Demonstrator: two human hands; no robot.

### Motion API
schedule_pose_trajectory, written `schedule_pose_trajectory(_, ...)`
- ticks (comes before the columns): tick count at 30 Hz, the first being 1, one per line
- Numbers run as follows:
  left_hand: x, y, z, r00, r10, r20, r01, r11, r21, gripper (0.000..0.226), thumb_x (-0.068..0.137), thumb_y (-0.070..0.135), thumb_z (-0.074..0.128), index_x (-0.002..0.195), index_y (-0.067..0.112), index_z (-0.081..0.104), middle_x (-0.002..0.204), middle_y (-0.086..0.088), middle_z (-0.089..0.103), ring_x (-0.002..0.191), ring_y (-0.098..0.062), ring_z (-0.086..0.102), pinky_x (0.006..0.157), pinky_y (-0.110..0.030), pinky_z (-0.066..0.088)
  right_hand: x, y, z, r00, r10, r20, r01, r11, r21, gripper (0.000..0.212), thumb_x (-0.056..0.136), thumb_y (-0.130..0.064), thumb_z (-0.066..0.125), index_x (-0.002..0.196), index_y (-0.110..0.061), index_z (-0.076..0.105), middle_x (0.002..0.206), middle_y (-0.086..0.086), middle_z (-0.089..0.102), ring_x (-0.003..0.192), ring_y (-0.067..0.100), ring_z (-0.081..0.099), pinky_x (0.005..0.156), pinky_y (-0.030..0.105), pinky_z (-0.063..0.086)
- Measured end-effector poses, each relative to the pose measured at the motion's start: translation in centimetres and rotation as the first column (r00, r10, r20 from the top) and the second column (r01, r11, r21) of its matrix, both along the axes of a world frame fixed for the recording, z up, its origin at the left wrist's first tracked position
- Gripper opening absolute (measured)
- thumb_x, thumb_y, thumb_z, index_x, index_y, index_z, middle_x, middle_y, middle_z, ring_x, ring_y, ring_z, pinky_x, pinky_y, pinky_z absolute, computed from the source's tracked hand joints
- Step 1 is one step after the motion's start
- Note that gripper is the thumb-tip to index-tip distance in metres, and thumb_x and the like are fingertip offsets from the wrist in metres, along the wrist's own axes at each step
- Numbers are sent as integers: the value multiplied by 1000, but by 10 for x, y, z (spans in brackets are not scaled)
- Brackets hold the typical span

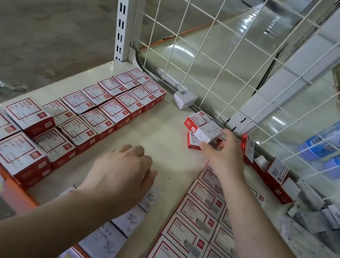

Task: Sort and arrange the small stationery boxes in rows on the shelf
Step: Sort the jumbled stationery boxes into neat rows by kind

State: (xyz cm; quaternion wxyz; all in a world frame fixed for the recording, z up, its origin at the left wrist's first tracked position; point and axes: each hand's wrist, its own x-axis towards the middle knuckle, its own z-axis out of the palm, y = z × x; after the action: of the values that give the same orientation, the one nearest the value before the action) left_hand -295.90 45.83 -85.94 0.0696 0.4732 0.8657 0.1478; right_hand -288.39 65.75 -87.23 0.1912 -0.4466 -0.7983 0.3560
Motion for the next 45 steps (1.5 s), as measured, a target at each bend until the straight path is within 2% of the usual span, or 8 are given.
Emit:
schedule_pose_trajectory(6,0,1,-1,1000,-1,-7,1,1000,-9,33,97,42,26,102,26,55,100,11,49,98,-9,44,74,-20,38,-2,-1,2,998,-53,-46,52,998,-20,47,82,-14,69,123,-11,46,110,0,57,78,7,49,48,-3,33)
schedule_pose_trajectory(13,4,-7,1,999,-31,34,32,999,-3,35,98,40,29,130,32,42,129,13,44,118,-10,38,96,-24,32,21,-13,15,988,90,-124,-103,990,-97,50,76,-5,73,111,-28,44,88,-20,51,77,-8,53,60,12,42)
schedule_pose_trajectory(20,4,-8,8,978,6,208,-34,991,131,34,96,34,40,125,22,53,120,7,55,108,-10,51,90,-25,44,52,-40,29,928,373,-7,-373,926,-62,59,71,-4,77,103,-44,48,99,-15,58,83,-5,56,68,9,46)
schedule_pose_trajectory(24,8,-4,18,947,-2,323,-59,982,177,38,95,33,44,131,20,51,120,4,57,106,-10,54,91,-27,46,62,-55,35,888,460,15,-459,887,-53,64,70,-6,78,96,-57,50,103,-15,56,89,2,58,80,25,50)
schedule_pose_trajectory(31,13,0,23,882,-43,469,-35,987,157,34,96,31,45,124,18,57,120,2,60,109,-14,55,88,-37,52,69,-75,54,845,533,48,-531,846,-39,61,73,-8,76,99,-54,46,101,-23,56,86,-11,55,76,15,48)
schedule_pose_trajectory(36,15,3,25,784,25,621,-145,979,143,25,94,31,49,107,15,63,112,2,64,97,-11,58,78,-29,56,76,-75,53,851,519,73,-516,854,-58,68,77,-7,73,102,-63,44,107,-25,53,92,-11,52,77,15,46)
schedule_pose_trajectory(42,23,6,26,724,172,668,-356,923,148,20,97,27,45,93,18,63,102,-2,67,53,-8,49,35,-9,32,81,-85,44,920,388,51,-380,916,-131,56,77,-21,74,120,-45,46,97,-14,59,87,1,58,78,21,50)
schedule_pose_trajectory(45,31,8,27,668,193,718,-433,887,164,22,97,25,44,96,13,63,105,-12,67,67,-16,58,31,-10,31,78,-93,38,936,346,64,-336,934,-123,57,76,-28,75,122,-36,43,95,-14,58,86,2,58,73,19,51)
